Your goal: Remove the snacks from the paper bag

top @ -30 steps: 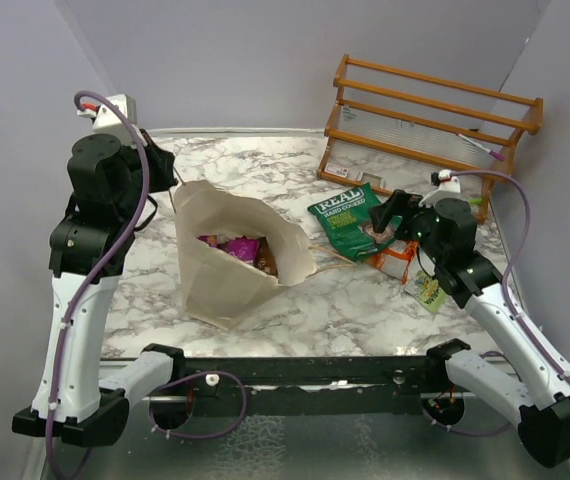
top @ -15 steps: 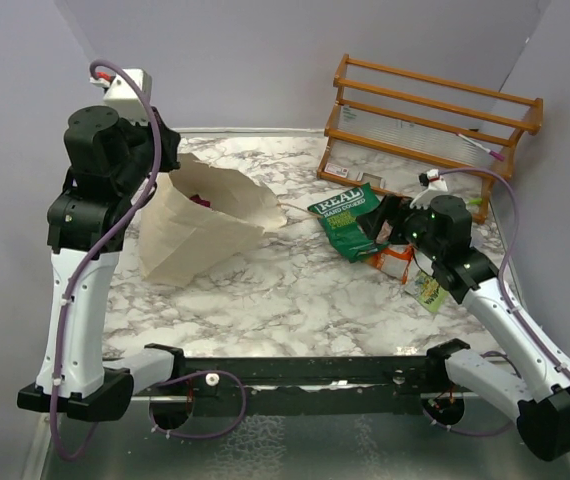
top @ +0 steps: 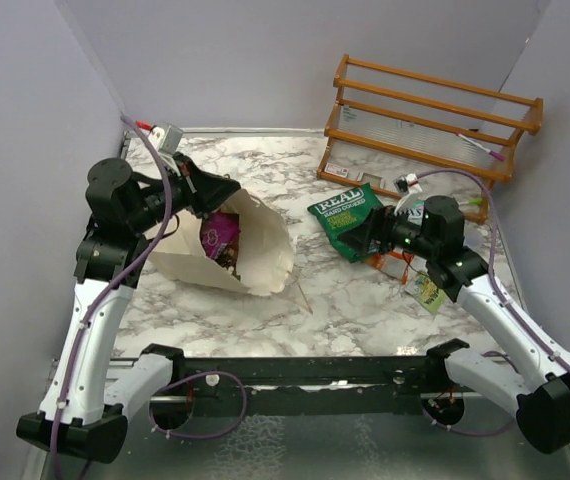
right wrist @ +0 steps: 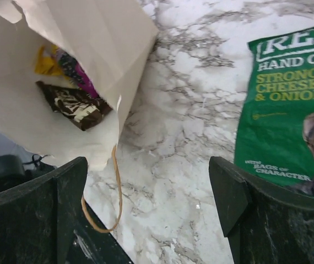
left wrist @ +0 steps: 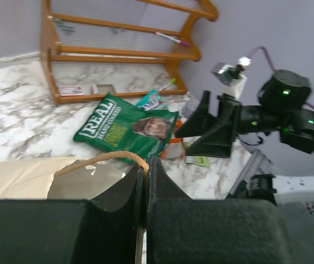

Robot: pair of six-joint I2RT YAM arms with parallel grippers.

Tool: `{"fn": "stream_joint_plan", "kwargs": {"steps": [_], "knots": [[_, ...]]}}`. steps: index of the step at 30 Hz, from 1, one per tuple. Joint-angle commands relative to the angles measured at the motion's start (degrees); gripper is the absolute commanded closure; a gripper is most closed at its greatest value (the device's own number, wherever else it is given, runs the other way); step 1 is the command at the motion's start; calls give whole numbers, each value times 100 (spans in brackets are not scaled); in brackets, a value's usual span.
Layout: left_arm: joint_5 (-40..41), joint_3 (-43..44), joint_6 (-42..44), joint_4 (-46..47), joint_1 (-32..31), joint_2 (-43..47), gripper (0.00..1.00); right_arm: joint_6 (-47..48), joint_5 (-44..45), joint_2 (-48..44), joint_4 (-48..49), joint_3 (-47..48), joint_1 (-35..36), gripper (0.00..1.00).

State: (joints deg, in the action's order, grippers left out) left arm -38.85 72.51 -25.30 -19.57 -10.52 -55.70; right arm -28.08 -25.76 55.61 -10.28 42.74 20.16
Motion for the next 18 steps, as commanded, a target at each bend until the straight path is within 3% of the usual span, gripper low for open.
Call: {"fn": "stream_joint_plan", "kwargs": {"steps": [1,5,9,18], "knots": [[-960,-514,-976,1239,-11,578,100,153,-782,-113,812,-311,477,10],[-1049,-984,-1305,1466,-8,962,100,396,-218,-246,1186,-465,1501,11],[-1058,-1152,-1188,1107,-11,1214,100,676,289,-127,1432,-451,2421,12],[-748,-1282,-1002,411,-11,1561,100,1623,2239,819,1498,134,4404,14]]}}
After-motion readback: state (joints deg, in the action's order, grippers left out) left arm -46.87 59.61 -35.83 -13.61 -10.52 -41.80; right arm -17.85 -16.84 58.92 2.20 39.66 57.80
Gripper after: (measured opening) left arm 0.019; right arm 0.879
